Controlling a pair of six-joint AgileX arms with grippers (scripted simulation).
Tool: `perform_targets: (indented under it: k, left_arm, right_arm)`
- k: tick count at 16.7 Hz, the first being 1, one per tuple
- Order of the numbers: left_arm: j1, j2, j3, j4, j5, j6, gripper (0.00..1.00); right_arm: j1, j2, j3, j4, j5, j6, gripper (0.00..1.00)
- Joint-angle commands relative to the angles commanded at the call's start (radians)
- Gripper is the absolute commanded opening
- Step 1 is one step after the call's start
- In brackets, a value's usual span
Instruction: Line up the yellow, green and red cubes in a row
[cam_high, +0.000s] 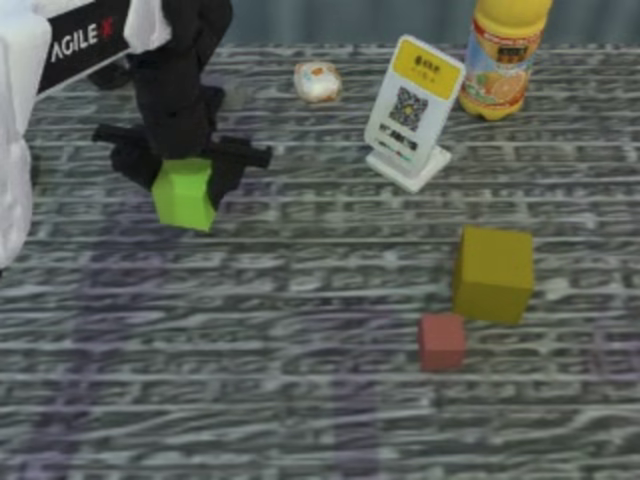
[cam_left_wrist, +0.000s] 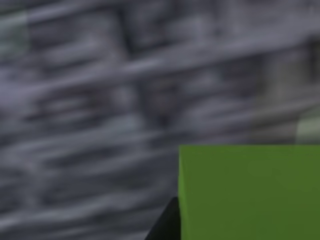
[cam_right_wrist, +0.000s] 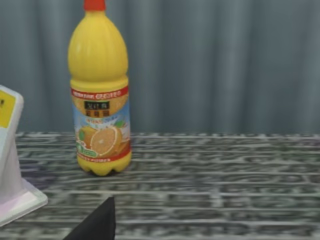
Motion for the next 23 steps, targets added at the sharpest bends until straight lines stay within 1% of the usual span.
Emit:
perform_targets:
  k: [3, 8, 10, 13, 19, 21, 23]
  left_arm:
    - [0.005, -0.022, 0.059, -0.076, 0.0, 0.001, 0.0]
    - [-0.003, -0.022, 0.061, -0.077, -0.001, 0.001, 0.0]
    - [-0.032, -0.028, 0.055, -0.077, -0.001, -0.033, 0.0]
    - [-0.123, -0.054, 0.025, -0.074, -0.003, -0.164, 0.0]
    - [-0.38, -0.137, -0.087, -0.065, -0.008, -0.583, 0.0]
    - [-0.449, -0.167, -0.118, -0.057, -0.011, -0.674, 0.0]
    - [-0.49, -0.189, -0.138, -0.05, -0.012, -0.721, 0.0]
  right_arm:
    - [0.0, 0.0, 0.0, 0.0, 0.0, 0.0, 1.0]
    - [0.0, 0.0, 0.0, 0.0, 0.0, 0.0, 1.0]
    - [0.0, 0.0, 0.0, 0.0, 0.0, 0.0, 1.0]
    - [0.0, 0.0, 0.0, 0.0, 0.0, 0.0, 1.0]
    - [0.0, 0.0, 0.0, 0.0, 0.0, 0.0, 1.0]
    - [0.0, 0.0, 0.0, 0.0, 0.0, 0.0, 1.0]
    - [0.0, 0.0, 0.0, 0.0, 0.0, 0.0, 1.0]
